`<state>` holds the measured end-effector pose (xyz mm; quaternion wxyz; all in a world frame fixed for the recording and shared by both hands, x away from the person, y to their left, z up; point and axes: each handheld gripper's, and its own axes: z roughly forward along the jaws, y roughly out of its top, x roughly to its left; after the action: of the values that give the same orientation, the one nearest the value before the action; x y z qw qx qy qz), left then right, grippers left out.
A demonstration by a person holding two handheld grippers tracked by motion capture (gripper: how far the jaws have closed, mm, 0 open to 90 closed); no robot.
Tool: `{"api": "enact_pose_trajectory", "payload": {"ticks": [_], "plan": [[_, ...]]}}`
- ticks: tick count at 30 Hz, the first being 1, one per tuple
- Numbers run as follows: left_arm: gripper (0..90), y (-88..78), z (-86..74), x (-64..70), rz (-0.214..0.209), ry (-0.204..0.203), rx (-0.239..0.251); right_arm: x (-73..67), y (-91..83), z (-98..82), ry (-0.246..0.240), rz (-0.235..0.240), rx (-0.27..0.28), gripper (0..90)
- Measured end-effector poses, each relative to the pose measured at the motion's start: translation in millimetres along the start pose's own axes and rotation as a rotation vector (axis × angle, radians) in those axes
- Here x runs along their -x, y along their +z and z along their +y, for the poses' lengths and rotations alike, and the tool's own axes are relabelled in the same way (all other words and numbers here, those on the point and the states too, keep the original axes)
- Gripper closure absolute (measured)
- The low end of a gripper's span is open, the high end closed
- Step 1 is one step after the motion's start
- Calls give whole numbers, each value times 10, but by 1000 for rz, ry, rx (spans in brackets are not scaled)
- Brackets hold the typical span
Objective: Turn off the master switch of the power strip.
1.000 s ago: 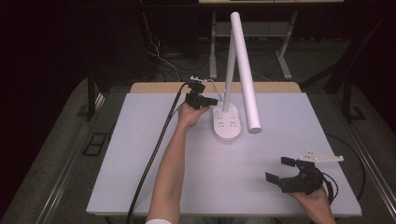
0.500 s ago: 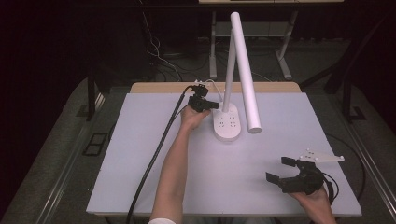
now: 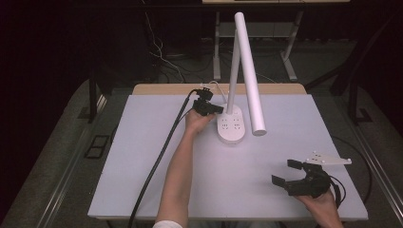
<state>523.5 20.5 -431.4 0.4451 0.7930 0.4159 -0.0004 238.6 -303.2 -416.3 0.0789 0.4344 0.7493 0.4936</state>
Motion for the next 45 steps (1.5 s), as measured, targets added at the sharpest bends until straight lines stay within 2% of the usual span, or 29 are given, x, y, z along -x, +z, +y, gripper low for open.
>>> {"api": "enact_pose_trajectory", "payload": {"ticks": [2,3,5,6,7,10,15,17,23,27,28,31,32,33,34,37,40,41,45], "plan": [[899,10,-3,13,-3,-10,0,-3,1,-2,2,1,0,0],[899,15,0,14,-5,5,-2,-6,2,-2,1,1,1,0],[899,21,-7,9,-9,3,2,-9,2,-1,0,2,3,0],[900,16,-9,9,-8,-15,-3,-9,2,-1,1,3,4,0],[900,11,-9,-4,-10,-16,-10,-9,1,-1,0,3,3,0],[900,4,-19,-23,2,-45,0,-6,-6,-3,-5,4,6,0],[900,4,-23,-18,8,-51,1,-7,-10,-4,-4,5,6,0],[900,3,-26,-36,-4,-66,3,-10,-7,-3,-5,5,6,0],[900,12,-27,-28,0,-103,14,-13,-3,-3,-1,-6,-1,0],[900,17,-14,9,27,-90,5,-17,-9,-9,-6,-7,5,0],[900,9,-9,12,33,-67,-10,-17,-10,-9,-6,-7,7,0],[900,13,-11,24,43,-62,-7,-19,-16,-8,2,-7,6,0],[900,13,-5,35,61,-59,-6,-18,-19,-8,5,-5,8,0],[900,8,2,43,87,-38,-9,-16,-22,-8,4,-5,9,0],[900,0,11,44,94,-25,-25,-14,-25,-10,3,-5,12,0],[900,8,14,56,95,-45,-18,-12,-30,-9,7,-7,15,0],[900,-4,12,45,91,-28,-30,-9,-28,-7,8,-5,16,0],[900,-11,14,45,93,-2,-42,-5,-26,-7,6,-6,15,0],[900,-17,13,63,98,35,-51,-1,-23,-2,11,-7,12,0]]}}
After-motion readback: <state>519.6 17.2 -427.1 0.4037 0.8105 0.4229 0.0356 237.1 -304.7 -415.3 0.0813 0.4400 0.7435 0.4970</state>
